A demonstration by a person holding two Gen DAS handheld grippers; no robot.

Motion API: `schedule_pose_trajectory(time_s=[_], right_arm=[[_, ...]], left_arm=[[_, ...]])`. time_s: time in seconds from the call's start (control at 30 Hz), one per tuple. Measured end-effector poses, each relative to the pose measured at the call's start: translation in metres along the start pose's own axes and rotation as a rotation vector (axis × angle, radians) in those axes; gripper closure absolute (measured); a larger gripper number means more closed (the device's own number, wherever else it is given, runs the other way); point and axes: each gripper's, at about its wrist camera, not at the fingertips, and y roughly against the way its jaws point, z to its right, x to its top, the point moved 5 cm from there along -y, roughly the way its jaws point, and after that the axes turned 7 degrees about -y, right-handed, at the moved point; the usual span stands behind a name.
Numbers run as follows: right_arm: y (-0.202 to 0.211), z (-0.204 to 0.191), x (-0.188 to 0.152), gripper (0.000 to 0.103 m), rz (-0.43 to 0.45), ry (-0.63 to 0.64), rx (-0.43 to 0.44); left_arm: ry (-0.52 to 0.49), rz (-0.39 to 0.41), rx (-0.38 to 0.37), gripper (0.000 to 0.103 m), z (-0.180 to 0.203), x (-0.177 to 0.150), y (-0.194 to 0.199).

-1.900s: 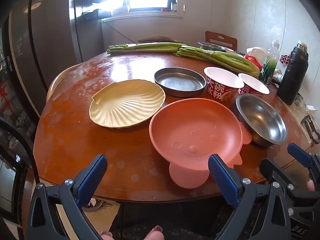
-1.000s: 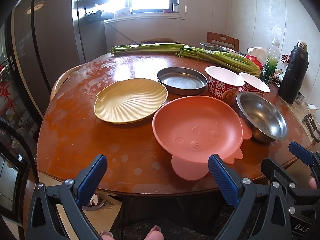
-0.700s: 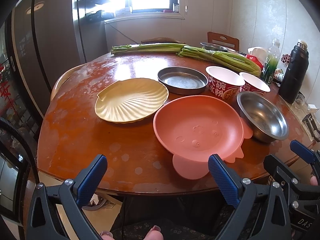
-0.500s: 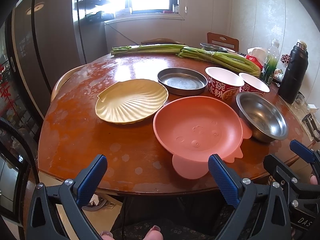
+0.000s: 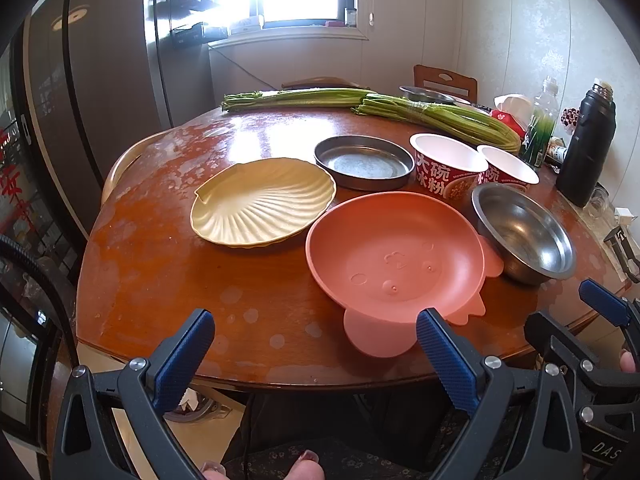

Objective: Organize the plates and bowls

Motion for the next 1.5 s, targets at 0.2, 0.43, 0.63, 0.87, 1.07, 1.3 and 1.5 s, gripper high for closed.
schedule_pose_trajectory(time_s=[0.2,0.43,0.63,0.87,1.07,1.3,1.5], right_arm=[[-0.001,0.000,0.000,0.008,0.002,0.003,-0.003],[-0.003,-0.001,-0.001,0.008,-0.007,0.007,-0.002],[-0.005,-0.003,0.003,0.008,-0.007,0.013,-0.005],[-0.009,-0.012,0.017,0.008,0.001,0.023,-0.012],[-0.021,-0.022,0.026,0.008,-0.019,0.038,-0.012],[-0.036,-0.041,0.044,0.008,-0.025,0.073,0.009],[-0.053,-0.058,0.060,0.008,-0.043,0.096,0.033]], left_arm=[[-0.003,0.000,-0.002,0.002,0.000,-0.001,0.000],[-0.001,0.001,-0.001,0.002,0.000,-0.001,-0.001],[0.009,0.000,-0.004,0.002,-0.005,0.000,-0.003],[0.018,0.004,0.014,0.002,-0.016,0.004,-0.005],[0.039,-0.001,0.024,0.002,-0.031,0.011,-0.011],[0.093,-0.024,0.038,0.002,-0.058,0.020,-0.025],[0.136,-0.038,0.053,0.002,-0.082,0.027,-0.036]])
